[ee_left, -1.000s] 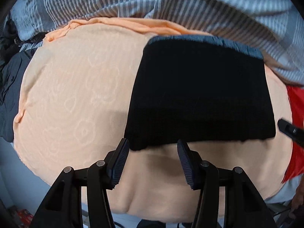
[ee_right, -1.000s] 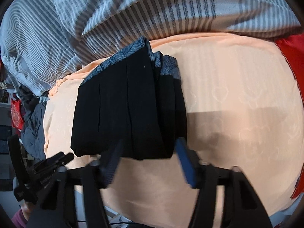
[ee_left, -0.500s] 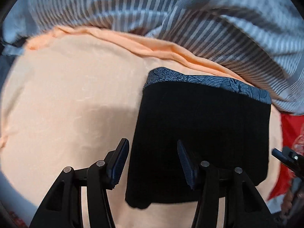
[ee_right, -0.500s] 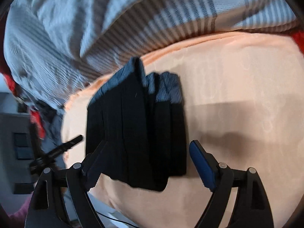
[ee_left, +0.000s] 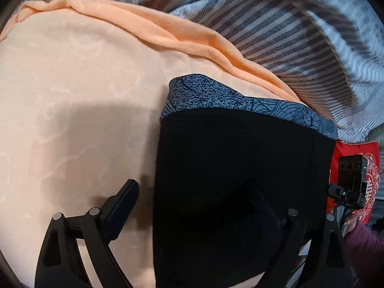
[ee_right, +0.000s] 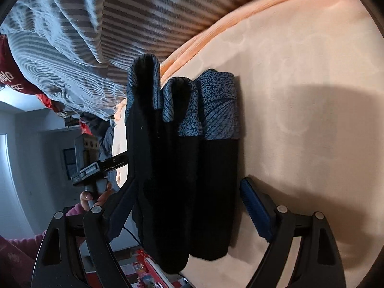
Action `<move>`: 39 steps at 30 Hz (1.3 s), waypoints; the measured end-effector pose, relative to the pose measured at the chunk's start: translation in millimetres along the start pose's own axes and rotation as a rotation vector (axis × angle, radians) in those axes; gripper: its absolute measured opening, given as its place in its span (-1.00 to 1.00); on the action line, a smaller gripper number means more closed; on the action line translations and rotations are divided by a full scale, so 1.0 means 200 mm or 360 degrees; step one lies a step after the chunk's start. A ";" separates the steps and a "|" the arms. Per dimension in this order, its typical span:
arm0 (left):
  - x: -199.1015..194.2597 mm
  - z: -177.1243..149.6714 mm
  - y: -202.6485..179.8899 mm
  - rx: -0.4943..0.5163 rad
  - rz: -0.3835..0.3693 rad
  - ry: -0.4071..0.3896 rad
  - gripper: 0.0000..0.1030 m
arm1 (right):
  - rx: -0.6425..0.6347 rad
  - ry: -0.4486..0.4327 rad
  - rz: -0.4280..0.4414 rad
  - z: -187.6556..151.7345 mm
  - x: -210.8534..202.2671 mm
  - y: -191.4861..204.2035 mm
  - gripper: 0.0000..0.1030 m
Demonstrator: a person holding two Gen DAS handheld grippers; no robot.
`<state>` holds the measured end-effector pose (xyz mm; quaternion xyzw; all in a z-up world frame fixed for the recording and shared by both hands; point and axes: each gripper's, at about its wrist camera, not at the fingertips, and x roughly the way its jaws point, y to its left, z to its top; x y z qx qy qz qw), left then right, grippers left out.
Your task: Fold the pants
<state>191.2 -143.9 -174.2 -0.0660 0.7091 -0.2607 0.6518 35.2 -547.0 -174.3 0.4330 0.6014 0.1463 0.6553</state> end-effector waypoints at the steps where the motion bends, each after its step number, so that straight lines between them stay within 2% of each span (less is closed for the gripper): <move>1: 0.01 0.01 0.00 -0.0009 -0.0022 0.0003 0.82 | -0.0008 0.0007 0.0011 0.01 0.02 0.01 0.73; 4: 0.02 0.01 -0.02 -0.0027 -0.0043 -0.0015 0.82 | 0.0011 0.0042 -0.0022 0.04 0.06 0.03 0.71; 6: 0.02 0.00 -0.05 -0.0016 -0.0010 -0.0047 0.77 | 0.0071 0.0041 -0.0063 0.05 0.06 0.03 0.58; 8: -0.02 -0.03 -0.09 0.0019 0.0006 -0.0088 0.57 | 0.0084 0.0026 -0.0085 0.04 0.04 0.04 0.25; 9: -0.04 -0.04 -0.11 0.0038 0.0009 -0.0106 0.37 | 0.0085 0.0011 -0.0086 0.03 0.03 0.06 0.17; 11: -0.08 -0.06 -0.15 0.0053 0.0006 -0.0124 0.21 | 0.0091 -0.0012 -0.0061 0.01 0.00 0.09 -0.07; 13: -0.11 -0.08 -0.18 0.0068 0.0013 -0.0137 0.10 | 0.0103 -0.0031 -0.0031 0.00 -0.01 0.12 -0.12; 18: -0.23 -0.15 -0.26 0.0117 0.0007 -0.0168 0.10 | 0.0138 -0.0072 0.0069 -0.07 -0.09 0.16 -0.16; 25: -0.39 -0.32 -0.33 0.0169 0.0009 -0.0157 0.10 | 0.0157 -0.0085 0.0094 -0.25 -0.20 0.25 -0.16; 30: -0.39 -0.48 -0.33 0.0167 0.0029 -0.0137 0.10 | 0.0185 -0.0086 0.0076 -0.41 -0.24 0.22 -0.16; 32: -0.33 -0.54 -0.30 0.0151 0.0103 -0.0136 0.10 | 0.0208 -0.0082 0.0017 -0.46 -0.22 0.17 -0.16; 34: -0.29 -0.57 -0.26 0.0118 0.0199 -0.0163 0.10 | 0.0195 -0.0073 -0.0117 -0.50 -0.19 0.14 -0.16; 35: -0.28 -0.59 -0.24 0.0101 0.0252 -0.0191 0.10 | 0.0157 -0.0074 -0.0217 -0.52 -0.18 0.14 -0.10; 37: -0.26 -0.61 -0.20 0.0039 0.0243 -0.0206 0.11 | 0.0051 -0.0111 -0.0448 -0.53 -0.16 0.18 0.04; 39: -0.28 -0.63 -0.18 0.0004 0.0268 -0.0244 0.22 | -0.0036 -0.0158 -0.0666 -0.56 -0.16 0.24 0.20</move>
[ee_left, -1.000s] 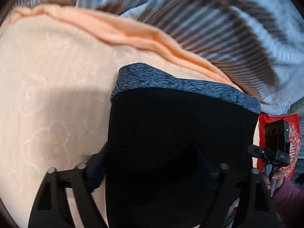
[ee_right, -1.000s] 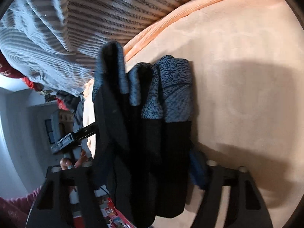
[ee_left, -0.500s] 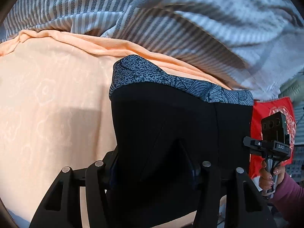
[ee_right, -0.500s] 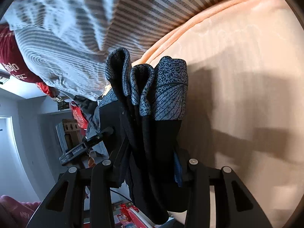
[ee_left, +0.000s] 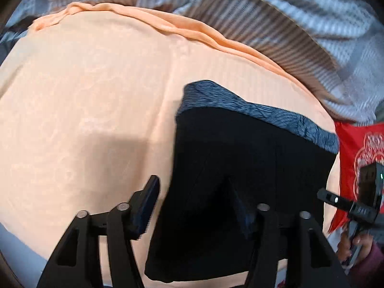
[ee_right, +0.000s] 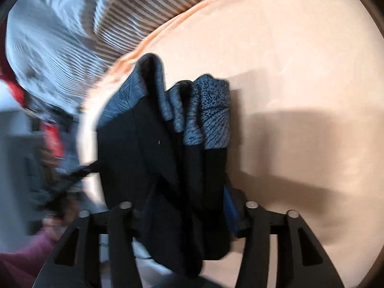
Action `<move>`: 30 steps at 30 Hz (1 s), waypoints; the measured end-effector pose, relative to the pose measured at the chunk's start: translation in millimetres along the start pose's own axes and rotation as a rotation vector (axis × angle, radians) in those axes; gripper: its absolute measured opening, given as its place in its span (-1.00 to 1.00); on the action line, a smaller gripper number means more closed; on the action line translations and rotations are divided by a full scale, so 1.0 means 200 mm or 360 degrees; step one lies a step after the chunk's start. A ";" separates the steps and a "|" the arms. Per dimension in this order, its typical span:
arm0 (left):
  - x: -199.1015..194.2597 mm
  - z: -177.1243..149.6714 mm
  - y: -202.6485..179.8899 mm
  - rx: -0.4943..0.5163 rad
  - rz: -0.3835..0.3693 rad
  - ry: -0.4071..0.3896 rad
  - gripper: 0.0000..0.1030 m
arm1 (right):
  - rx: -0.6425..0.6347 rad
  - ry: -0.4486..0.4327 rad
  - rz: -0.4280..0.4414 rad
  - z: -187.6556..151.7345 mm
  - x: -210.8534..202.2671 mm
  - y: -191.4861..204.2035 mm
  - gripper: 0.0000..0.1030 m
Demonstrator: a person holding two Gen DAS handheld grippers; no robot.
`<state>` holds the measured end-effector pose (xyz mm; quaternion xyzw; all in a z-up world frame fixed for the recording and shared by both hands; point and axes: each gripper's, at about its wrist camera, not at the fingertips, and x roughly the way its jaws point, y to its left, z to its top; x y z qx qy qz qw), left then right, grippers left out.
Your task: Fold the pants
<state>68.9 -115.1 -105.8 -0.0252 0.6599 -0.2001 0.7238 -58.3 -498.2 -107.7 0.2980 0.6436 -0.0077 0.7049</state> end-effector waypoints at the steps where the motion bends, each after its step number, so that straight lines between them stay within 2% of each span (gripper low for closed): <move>1: -0.01 -0.01 0.00 0.0007 0.0030 -0.0017 0.22 | -0.0039 -0.0027 -0.0102 -0.01 -0.01 0.03 0.34; 3: -0.05 -0.02 -0.03 0.0040 0.0102 -0.0059 0.22 | -0.0109 -0.0063 -0.0268 -0.02 -0.03 0.08 0.40; 9: -0.16 -0.07 -0.11 0.0127 0.0189 -0.0118 0.22 | -0.0125 -0.0103 -0.0482 -0.04 -0.08 0.14 0.41; 10: -0.17 -0.09 -0.12 0.0151 0.0205 -0.0116 0.22 | -0.0106 -0.0108 -0.0496 -0.05 -0.09 0.14 0.41; 11: -0.17 -0.10 -0.13 0.0172 0.0216 -0.0112 0.37 | -0.0083 -0.0114 -0.0506 -0.07 -0.10 0.14 0.41; 12: -0.18 -0.12 -0.14 0.0194 0.0227 -0.0115 0.64 | -0.0053 -0.0125 -0.0520 -0.08 -0.12 0.13 0.41; 13: -0.20 -0.14 -0.15 0.0213 0.0240 -0.0131 0.70 | -0.0038 -0.0132 -0.0528 -0.10 -0.14 0.13 0.43; 18: -0.22 -0.24 -0.19 0.0304 0.0307 -0.0117 0.70 | 0.0034 -0.0205 -0.0552 -0.22 -0.21 0.16 0.45; 20: -0.22 -0.27 -0.19 0.0315 0.0327 -0.0101 0.71 | 0.0036 -0.0228 -0.0556 -0.28 -0.24 0.20 0.57; 21: -0.23 -0.29 -0.19 0.0315 0.0327 -0.0095 0.94 | 0.0028 -0.0243 -0.0554 -0.31 -0.25 0.22 0.57; 22: -0.23 -0.30 -0.20 0.0313 0.0333 -0.0089 1.00 | 0.0015 -0.0254 -0.0552 -0.34 -0.26 0.25 0.57; 25: -0.25 -0.36 -0.20 0.0320 0.0331 -0.0071 1.00 | -0.0008 -0.0272 -0.0522 -0.39 -0.24 0.33 0.63; 27: -0.25 -0.39 -0.20 0.0313 0.0338 -0.0057 1.00 | -0.0033 -0.0288 -0.0516 -0.44 -0.25 0.38 0.74; 29: -0.25 -0.42 -0.21 0.0321 0.0347 -0.0053 1.00 | -0.0061 -0.0298 -0.0516 -0.46 -0.24 0.43 1.00; 30: -0.26 -0.43 -0.22 0.0327 0.0354 -0.0058 1.00 | -0.0076 -0.0310 -0.0518 -0.47 -0.24 0.46 0.99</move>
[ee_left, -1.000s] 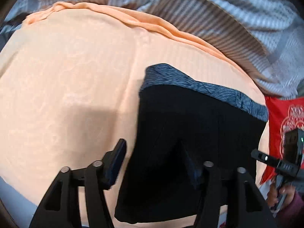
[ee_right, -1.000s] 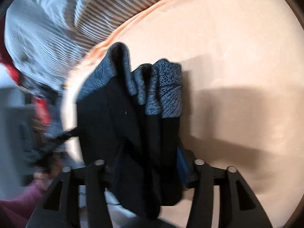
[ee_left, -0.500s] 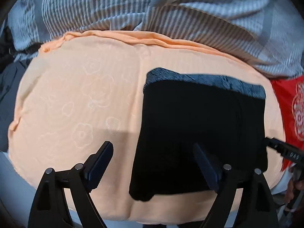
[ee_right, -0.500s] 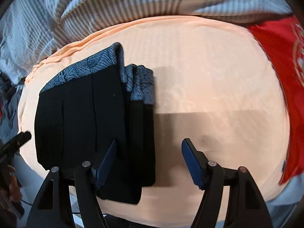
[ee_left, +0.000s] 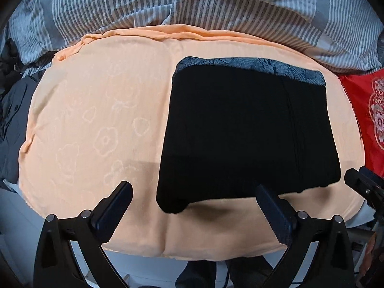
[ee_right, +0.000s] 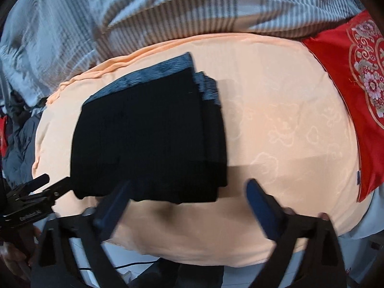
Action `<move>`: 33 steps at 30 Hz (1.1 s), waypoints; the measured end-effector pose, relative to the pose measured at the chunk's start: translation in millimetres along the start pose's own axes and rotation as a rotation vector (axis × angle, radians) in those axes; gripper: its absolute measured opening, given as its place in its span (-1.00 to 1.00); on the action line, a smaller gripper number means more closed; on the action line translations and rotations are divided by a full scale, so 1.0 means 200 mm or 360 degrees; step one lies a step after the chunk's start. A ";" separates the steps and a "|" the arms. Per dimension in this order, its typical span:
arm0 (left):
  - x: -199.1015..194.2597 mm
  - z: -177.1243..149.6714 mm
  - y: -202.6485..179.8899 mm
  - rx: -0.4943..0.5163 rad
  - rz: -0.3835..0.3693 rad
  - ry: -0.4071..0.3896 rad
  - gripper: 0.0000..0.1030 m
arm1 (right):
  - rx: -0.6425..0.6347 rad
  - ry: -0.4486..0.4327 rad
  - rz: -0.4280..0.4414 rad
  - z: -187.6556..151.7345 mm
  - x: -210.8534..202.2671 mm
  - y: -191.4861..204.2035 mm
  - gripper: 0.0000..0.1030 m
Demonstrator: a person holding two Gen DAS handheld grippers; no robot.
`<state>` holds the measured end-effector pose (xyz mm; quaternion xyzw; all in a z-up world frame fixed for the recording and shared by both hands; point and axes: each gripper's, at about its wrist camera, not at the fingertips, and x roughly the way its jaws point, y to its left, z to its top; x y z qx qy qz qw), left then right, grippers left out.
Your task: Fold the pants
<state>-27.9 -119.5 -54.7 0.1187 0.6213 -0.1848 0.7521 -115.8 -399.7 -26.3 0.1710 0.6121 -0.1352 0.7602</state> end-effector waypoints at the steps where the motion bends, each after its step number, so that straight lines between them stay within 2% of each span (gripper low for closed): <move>1: -0.01 -0.01 -0.01 0.0010 0.0014 -0.0008 1.00 | -0.0008 -0.0008 0.0000 0.00 -0.01 0.02 0.99; 5: -0.02 -0.04 -0.02 0.0016 0.0019 -0.0021 1.00 | -0.0043 -0.0028 -0.0017 -0.03 -0.03 0.08 0.99; 16: -0.02 -0.11 -0.03 0.0030 0.0043 -0.0013 1.00 | -0.0026 0.0073 0.0007 -0.10 -0.01 0.17 0.99; 33: 0.00 -0.13 -0.06 0.0044 0.0067 0.0007 1.00 | -0.0030 0.0095 -0.0049 -0.12 0.01 0.17 0.99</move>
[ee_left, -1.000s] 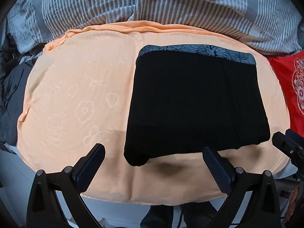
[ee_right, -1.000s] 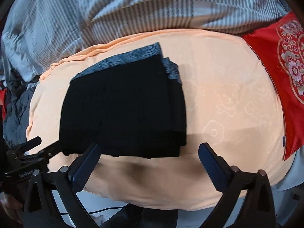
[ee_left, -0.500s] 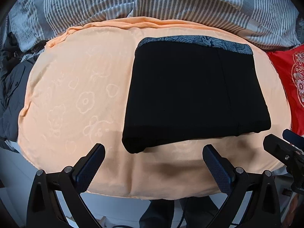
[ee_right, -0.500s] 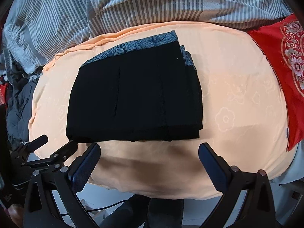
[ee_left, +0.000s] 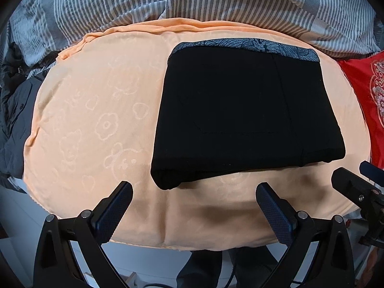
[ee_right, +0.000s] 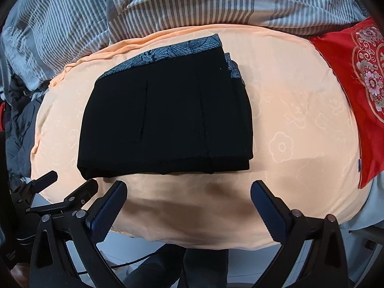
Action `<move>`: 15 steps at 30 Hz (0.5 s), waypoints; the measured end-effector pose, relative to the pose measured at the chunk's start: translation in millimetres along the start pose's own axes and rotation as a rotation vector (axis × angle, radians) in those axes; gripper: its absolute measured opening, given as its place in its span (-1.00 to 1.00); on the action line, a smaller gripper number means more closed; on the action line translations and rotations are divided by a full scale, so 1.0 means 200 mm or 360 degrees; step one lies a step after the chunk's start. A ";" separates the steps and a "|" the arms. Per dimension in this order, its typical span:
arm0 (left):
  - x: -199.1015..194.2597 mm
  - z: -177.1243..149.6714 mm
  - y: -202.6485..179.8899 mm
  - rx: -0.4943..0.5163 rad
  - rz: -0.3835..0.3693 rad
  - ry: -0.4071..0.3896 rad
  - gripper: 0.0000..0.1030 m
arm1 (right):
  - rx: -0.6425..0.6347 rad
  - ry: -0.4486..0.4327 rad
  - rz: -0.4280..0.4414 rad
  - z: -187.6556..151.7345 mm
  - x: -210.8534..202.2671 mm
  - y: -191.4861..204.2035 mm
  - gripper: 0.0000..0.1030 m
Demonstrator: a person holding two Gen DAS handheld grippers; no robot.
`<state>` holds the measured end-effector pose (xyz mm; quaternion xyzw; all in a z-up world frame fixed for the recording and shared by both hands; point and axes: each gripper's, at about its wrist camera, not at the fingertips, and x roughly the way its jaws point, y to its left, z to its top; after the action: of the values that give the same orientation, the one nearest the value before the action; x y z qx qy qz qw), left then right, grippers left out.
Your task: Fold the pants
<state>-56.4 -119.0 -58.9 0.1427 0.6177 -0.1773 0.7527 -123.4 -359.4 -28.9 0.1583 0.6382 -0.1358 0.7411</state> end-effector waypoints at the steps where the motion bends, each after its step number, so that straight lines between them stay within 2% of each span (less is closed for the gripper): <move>1: 0.00 0.00 0.00 0.0003 0.0002 -0.0002 1.00 | 0.0003 0.0001 0.0001 0.00 0.00 0.00 0.99; 15: -0.01 0.00 -0.03 0.0021 0.0023 -0.0021 1.00 | 0.0009 0.0006 -0.0016 0.00 0.01 -0.01 0.99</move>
<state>-58.9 -123.8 -56.2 0.1511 0.6105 -0.1768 0.7571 -123.5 -361.3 -30.8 0.1574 0.6400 -0.1410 0.7387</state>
